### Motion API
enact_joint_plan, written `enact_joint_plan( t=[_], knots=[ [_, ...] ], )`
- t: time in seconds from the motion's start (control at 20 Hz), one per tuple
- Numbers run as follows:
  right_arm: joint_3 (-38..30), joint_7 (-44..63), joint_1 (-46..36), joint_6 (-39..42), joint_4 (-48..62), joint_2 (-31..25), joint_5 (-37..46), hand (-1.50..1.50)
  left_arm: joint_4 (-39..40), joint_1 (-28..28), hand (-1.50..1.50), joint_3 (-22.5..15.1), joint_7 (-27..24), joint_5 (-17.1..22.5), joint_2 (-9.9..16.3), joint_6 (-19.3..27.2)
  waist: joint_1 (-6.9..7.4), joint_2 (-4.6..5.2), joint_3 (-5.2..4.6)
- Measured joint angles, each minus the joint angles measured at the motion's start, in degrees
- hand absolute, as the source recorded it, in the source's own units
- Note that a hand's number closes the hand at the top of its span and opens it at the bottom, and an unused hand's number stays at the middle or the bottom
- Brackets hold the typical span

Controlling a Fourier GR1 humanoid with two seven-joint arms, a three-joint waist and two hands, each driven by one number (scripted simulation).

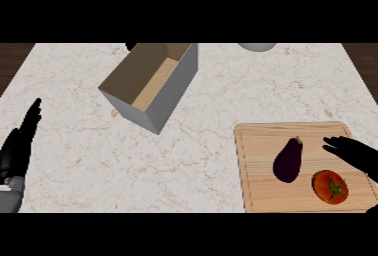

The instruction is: Pick the tomato from the cutting board and place it in the cardboard box

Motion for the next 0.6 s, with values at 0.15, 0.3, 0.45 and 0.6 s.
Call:
enact_joint_plan(
  t=[0.15,0.3,0.45,0.6],
  knots=[
    [-0.46,-0.62,0.32,-0.27,1.03,2.13,2.46,-1.5,0.69,-0.6,0.0,0.5,0.05,-1.57,-1.53,-0.26,-0.05,0.0,-0.01],
    [-1.35,-1.66,1.08,0.96,-0.19,3.24,2.99,-1.5,1.21,-0.54,0.0,2.36,-0.63,-1.63,-1.43,-1.77,-0.09,0.0,0.01],
    [-2.05,-4.38,0.95,1.46,1.12,4.29,3.88,-1.5,0.23,-0.15,0.0,2.87,-0.1,-2.7,-2.27,-2.02,-0.01,-0.01,0.0],
    [-2.65,-4.82,2.91,3.04,-2.98,4.72,3.85,-1.5,-1.04,0.09,0.0,3.8,0.98,-3.01,-2.15,-3.09,-0.11,-0.03,0.0]
  ],
)
